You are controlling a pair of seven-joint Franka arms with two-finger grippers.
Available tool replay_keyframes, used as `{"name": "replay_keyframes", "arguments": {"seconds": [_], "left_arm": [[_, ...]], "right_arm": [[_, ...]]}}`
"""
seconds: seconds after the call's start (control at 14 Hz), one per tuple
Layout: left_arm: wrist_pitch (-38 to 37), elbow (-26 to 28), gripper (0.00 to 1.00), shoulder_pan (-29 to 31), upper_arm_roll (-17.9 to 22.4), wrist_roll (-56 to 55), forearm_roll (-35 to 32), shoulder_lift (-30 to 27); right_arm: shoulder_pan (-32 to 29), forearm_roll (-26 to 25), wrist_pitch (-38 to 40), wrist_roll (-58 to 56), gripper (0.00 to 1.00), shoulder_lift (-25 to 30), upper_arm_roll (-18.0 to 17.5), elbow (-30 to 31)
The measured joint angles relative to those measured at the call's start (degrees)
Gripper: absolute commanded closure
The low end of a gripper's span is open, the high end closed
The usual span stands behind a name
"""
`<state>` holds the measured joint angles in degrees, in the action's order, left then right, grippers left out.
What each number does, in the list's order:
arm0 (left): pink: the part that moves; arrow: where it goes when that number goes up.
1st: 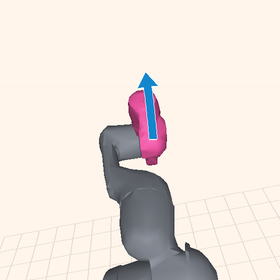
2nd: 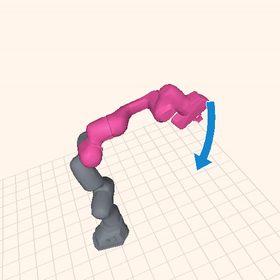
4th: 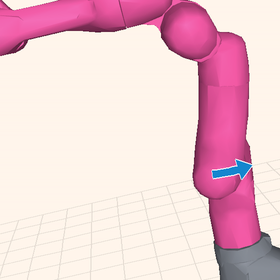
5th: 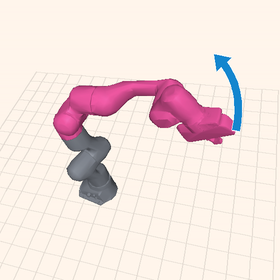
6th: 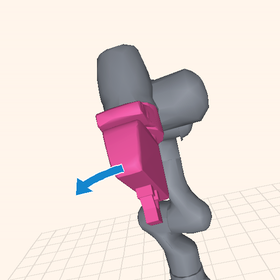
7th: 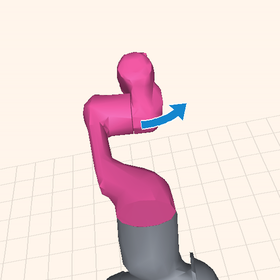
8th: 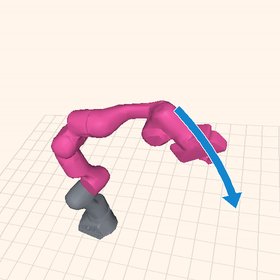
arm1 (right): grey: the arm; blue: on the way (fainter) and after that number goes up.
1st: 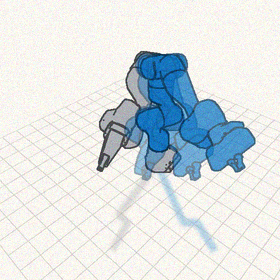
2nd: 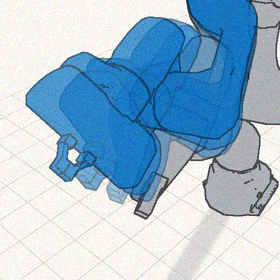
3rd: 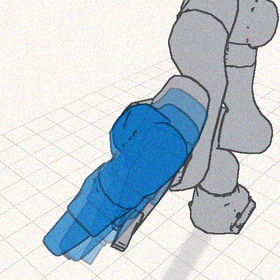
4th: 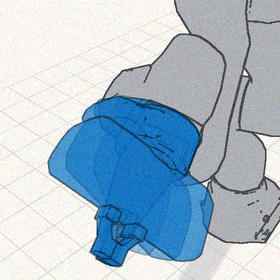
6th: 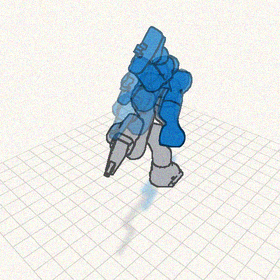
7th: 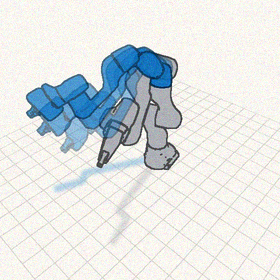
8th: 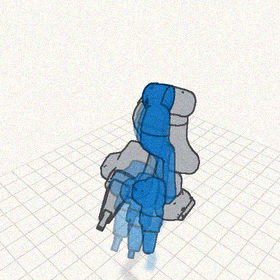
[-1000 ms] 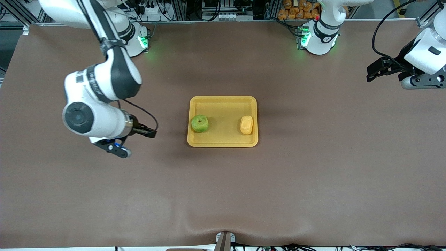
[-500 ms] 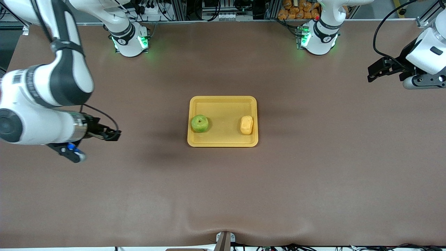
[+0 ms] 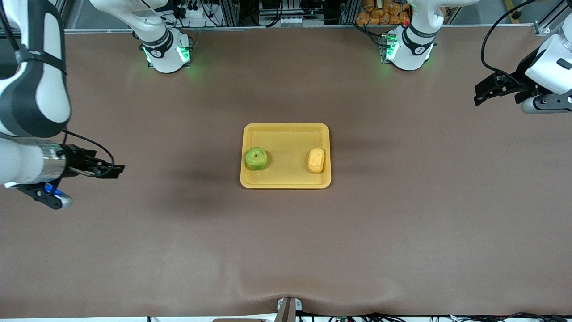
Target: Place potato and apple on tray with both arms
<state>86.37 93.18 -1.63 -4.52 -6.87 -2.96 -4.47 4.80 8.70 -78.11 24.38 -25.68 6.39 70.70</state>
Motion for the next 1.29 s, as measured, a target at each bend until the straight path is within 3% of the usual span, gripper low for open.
{"name": "replay_keyframes", "arguments": {"seconds": [0.64, 0.93, 1.29], "left_arm": [[0.0, 0.0, 0.00, 0.1, 0.0, 0.0, 0.0, 0.0], [0.0, 0.0, 0.00, 0.5, 0.1, 0.0, 0.0, 0.0], [0.0, 0.0, 0.00, 0.9, 0.2, 0.0, 0.0, 0.0]], "right_arm": [[-4.7, -2.4, 2.0, -25.4, 0.00, 3.8, -0.1, -5.3], [-5.2, -5.5, 4.8, -27.2, 0.00, 5.6, -0.3, -8.7], [-5.7, -5.7, 6.2, -27.2, 0.00, 10.0, -0.3, -10.1]]}}
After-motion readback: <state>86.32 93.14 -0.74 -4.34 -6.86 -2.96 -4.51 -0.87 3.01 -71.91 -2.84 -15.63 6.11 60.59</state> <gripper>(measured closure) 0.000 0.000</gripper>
